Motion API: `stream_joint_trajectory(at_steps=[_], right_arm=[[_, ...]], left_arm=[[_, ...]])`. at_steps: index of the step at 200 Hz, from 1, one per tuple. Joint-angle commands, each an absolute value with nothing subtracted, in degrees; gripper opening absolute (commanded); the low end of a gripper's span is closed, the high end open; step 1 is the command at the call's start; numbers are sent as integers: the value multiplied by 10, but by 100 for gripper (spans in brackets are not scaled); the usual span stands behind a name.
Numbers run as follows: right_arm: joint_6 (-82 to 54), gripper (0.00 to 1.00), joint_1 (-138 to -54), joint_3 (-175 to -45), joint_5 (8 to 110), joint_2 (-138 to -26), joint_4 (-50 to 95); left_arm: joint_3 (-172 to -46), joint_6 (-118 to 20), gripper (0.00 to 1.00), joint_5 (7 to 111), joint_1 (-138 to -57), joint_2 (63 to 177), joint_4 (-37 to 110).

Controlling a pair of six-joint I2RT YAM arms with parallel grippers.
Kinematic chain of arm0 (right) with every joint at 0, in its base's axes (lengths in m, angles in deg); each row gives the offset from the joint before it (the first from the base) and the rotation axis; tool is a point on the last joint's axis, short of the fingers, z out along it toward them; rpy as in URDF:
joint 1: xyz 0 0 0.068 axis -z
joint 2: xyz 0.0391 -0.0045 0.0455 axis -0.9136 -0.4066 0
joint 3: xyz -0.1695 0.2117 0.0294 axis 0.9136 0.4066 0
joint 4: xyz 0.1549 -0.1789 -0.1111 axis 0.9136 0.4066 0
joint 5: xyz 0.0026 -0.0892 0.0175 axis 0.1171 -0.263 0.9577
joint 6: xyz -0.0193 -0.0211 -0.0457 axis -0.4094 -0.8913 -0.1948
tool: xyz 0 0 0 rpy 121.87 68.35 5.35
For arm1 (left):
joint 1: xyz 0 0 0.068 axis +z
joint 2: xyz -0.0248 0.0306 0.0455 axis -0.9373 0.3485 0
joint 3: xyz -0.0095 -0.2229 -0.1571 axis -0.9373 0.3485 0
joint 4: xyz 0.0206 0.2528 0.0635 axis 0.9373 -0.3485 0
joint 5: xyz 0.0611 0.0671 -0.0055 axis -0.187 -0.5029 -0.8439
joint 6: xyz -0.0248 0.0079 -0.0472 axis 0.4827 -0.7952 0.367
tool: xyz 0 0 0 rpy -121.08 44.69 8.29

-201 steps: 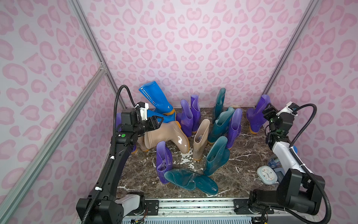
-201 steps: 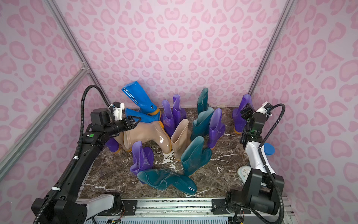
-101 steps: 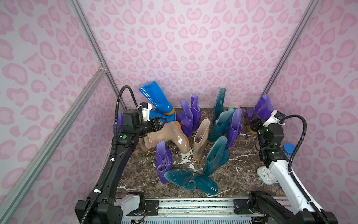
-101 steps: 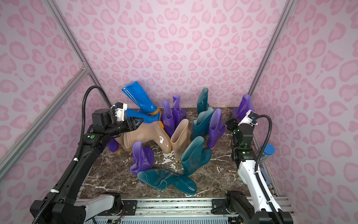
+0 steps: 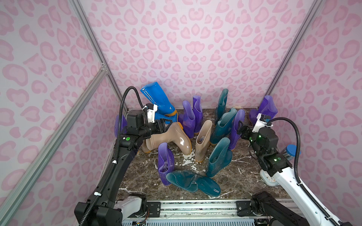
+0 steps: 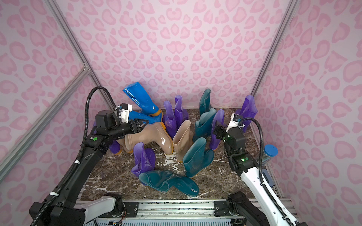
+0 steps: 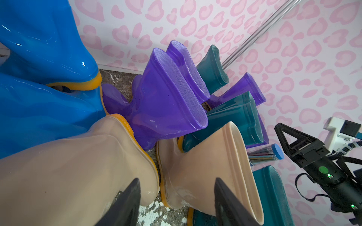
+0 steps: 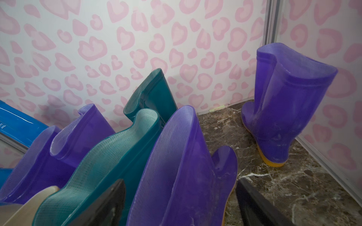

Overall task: Match and arrange rain boots in pairs
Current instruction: Pair a pair of rain boots at the center of the board.

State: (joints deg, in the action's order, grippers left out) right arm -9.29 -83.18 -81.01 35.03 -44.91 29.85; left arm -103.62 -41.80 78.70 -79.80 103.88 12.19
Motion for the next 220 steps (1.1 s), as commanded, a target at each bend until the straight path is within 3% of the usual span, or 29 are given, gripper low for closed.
stream_joint_trajectory(at_steps=[1, 66, 116, 142, 155, 162, 176, 182, 220], right_arm=[[-104, 97, -833, -822, 364, -463, 336], [-101, 99, -837, -850, 406, -509, 332], [-114, 98, -848, -850, 374, -544, 328], [-131, 79, -848, -836, 309, -544, 319], [-142, 64, -848, -832, 300, -535, 307], [-148, 51, -847, -832, 297, -531, 301], [-154, 12, -835, -835, 294, -526, 296], [-154, 0, -826, -838, 296, -526, 295], [-167, 0, -726, -863, 381, -531, 278]], left_arm=[[-1037, -421, 61, 792, -801, 1041, 136], [-1036, -419, 61, 795, -801, 1044, 137], [-1036, -418, 61, 794, -801, 1044, 138], [-1035, -419, 61, 792, -801, 1045, 137], [-1035, -419, 61, 797, -802, 1048, 138], [-1036, -417, 60, 803, -803, 1050, 139], [-1038, -419, 58, 815, -812, 1057, 139], [-1039, -421, 58, 820, -819, 1060, 139], [-1049, -440, 58, 820, -859, 1075, 119]])
